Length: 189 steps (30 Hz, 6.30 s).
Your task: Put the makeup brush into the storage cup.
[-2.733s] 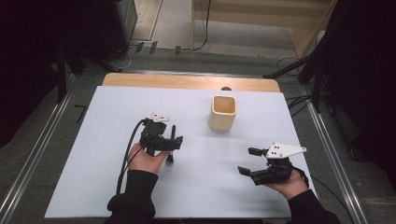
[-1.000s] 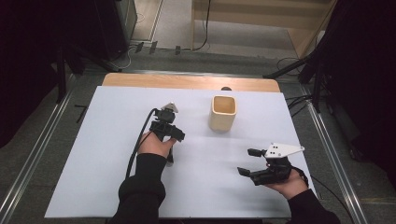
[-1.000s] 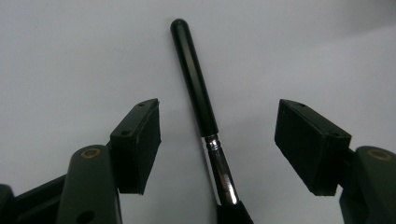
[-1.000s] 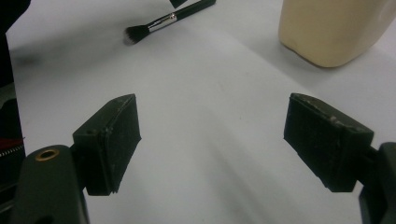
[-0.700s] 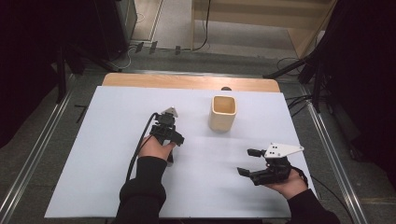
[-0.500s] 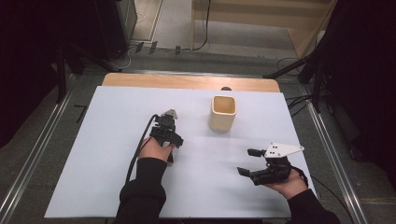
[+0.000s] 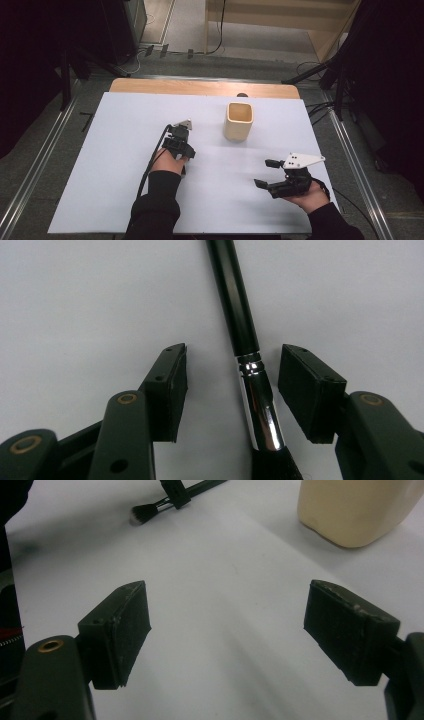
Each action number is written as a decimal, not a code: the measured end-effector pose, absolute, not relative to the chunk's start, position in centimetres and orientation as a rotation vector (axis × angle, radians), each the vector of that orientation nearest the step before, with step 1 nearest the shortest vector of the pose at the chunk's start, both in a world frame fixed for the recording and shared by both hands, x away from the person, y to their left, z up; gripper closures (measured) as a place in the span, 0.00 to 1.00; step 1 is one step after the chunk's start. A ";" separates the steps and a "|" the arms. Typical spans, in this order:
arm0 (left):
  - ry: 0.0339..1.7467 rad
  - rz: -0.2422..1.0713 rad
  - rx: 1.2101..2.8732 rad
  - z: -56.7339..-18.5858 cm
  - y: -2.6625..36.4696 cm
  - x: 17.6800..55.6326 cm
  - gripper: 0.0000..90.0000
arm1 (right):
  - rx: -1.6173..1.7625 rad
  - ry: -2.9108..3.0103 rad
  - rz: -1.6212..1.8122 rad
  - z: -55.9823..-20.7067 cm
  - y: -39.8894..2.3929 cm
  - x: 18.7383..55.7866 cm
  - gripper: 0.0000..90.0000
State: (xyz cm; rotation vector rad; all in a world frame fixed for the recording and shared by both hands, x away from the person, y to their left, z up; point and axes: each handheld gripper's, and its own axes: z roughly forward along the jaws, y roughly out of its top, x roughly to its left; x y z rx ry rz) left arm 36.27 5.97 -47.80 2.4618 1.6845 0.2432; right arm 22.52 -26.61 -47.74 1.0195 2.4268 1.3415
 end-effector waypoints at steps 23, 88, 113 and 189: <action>1.724 0.170 2.458 -47.5 5.4 36.1 0.87 | 1.012 2.435 1.325 -47.8 -26.4 22.6 0.22; 0.827 -0.388 2.360 -43.5 13.6 33.5 0.88 | 1.068 2.407 1.473 -47.0 -26.8 23.2 0.25; 0.697 -0.568 2.228 -43.5 11.8 31.3 0.88 | 1.051 2.415 1.598 -45.8 -22.4 23.1 0.27; -0.021 -0.476 2.800 -42.1 5.2 30.2 0.88 | 0.503 3.166 1.131 -45.8 -12.6 27.4 0.71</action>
